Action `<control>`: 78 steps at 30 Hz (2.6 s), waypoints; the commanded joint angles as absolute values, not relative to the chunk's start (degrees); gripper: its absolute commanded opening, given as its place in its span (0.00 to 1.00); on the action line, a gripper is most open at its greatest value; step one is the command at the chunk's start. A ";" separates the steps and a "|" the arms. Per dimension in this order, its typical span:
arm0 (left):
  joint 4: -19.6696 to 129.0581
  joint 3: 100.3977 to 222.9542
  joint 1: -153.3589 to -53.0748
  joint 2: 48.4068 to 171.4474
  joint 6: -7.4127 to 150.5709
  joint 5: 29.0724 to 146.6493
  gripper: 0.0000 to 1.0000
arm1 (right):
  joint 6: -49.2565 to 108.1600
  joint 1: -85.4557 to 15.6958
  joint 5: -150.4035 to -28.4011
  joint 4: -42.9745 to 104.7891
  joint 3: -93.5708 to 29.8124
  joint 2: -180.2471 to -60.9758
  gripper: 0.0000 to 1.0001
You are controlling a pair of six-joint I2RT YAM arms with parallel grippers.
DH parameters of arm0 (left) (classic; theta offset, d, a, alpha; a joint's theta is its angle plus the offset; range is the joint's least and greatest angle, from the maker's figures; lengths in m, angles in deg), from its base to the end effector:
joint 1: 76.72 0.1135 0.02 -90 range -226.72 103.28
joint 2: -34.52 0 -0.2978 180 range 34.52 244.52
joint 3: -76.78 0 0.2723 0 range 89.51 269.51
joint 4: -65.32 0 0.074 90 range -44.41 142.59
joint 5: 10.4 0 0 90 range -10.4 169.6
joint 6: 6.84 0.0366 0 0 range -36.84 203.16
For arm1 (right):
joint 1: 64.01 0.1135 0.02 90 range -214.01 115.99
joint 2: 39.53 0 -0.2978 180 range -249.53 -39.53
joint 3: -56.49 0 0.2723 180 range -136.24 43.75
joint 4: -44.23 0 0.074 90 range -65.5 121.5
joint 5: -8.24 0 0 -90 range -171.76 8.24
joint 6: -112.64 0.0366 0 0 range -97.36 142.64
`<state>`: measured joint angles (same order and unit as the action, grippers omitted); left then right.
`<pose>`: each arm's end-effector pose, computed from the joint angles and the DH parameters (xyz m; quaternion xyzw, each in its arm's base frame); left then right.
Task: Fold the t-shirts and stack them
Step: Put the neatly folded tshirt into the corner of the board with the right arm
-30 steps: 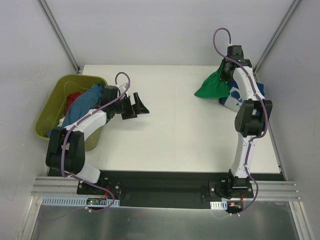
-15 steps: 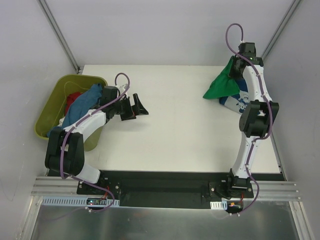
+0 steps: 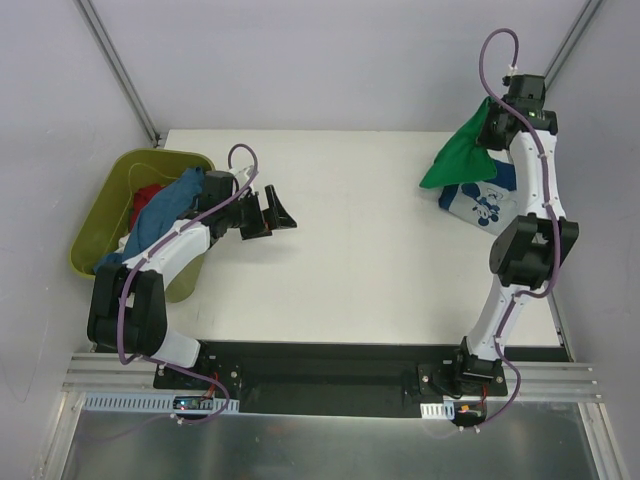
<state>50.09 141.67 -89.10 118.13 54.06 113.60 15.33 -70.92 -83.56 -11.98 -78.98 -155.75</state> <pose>0.3192 -0.0910 0.2638 0.0132 0.8552 -0.4005 0.3288 0.4935 -0.0587 0.4039 -0.0101 0.8946 -0.0413 0.4448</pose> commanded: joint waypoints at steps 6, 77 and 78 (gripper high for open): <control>50.13 142.33 -89.20 116.26 54.07 113.35 0.99 | 12.44 -76.12 -84.75 -7.53 -64.30 -149.13 0.01; 49.25 145.14 -89.20 118.28 53.54 116.60 0.99 | 3.38 -87.65 -82.14 -19.65 -72.96 -152.04 0.97; 49.08 145.05 -89.20 118.19 53.63 116.51 0.99 | 4.43 -86.61 -74.37 -19.39 -72.27 -151.16 0.97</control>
